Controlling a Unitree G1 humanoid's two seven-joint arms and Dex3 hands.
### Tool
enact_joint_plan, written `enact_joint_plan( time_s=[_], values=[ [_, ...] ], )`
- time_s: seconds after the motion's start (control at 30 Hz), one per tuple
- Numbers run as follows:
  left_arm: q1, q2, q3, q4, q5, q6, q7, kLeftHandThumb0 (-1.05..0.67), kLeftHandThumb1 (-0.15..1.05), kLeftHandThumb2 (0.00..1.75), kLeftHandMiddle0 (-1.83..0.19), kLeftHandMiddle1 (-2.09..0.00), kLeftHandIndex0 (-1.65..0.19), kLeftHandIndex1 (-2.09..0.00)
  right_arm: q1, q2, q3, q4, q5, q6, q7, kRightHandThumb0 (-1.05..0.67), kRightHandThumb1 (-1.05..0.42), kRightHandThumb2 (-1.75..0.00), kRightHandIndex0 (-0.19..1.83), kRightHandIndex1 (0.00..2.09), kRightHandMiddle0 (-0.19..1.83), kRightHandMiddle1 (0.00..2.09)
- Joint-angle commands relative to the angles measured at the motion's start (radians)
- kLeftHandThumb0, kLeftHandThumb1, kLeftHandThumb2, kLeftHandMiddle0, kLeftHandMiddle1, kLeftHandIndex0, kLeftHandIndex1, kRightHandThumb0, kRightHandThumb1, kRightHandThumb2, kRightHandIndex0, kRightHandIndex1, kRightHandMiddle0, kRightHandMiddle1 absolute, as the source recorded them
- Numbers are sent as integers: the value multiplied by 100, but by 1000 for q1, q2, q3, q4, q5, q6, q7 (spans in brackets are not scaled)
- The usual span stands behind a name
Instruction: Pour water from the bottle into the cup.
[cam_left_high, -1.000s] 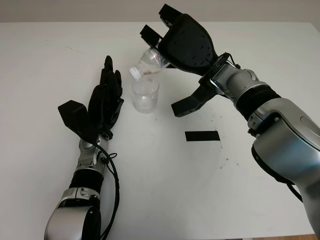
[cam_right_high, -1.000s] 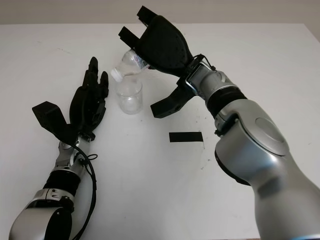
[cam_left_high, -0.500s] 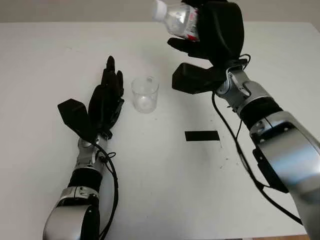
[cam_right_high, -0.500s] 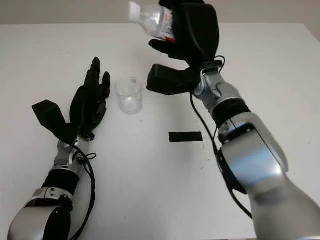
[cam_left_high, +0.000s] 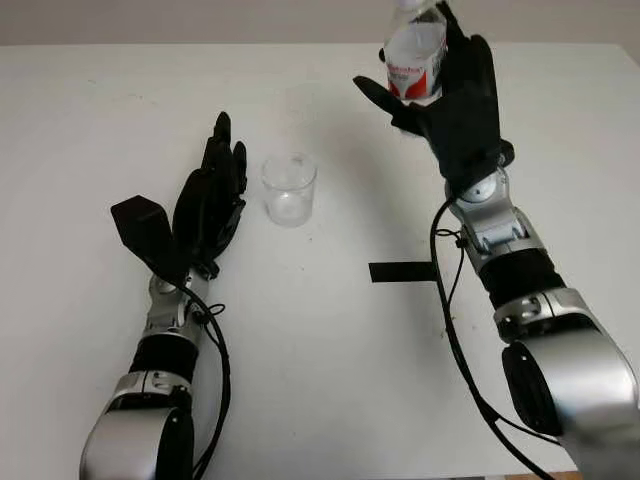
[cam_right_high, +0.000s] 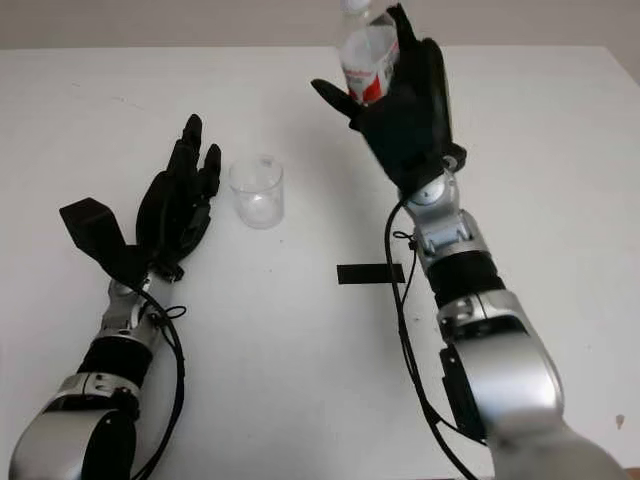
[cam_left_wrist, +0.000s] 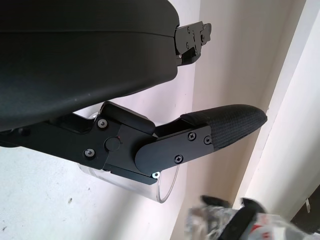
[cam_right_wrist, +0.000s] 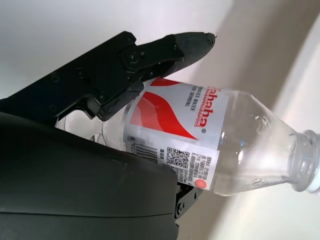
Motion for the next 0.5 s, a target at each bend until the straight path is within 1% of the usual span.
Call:
enact_joint_plan(
  time_s=[0.0,0.07,0.27,0.37,0.47],
  values=[
    [48,-3,-1,19,5,18,10,-86,105,74,19,0,19,0,69,11,-56,-185,73,127,47,-41,-105,-38,123,209,97,209],
    [50,-3,-1,13,4,21,12,-86,105,74,19,0,19,0,114,17,-81,-287,114,228,70,-40,-105,-37,123,209,92,209],
    [58,1,-1,10,2,21,5,-85,105,74,19,0,19,0,245,30,-161,-552,229,495,114,-39,-105,-41,133,209,90,209],
    [60,3,-1,11,1,20,-4,-86,105,74,19,0,19,0,301,35,-184,-633,256,562,116,-40,-105,-41,132,209,91,209],
    [62,2,-1,10,1,18,-7,-85,105,74,19,0,19,0,333,47,-190,-683,253,606,97,-41,-105,-39,133,209,96,209]
  ],
)
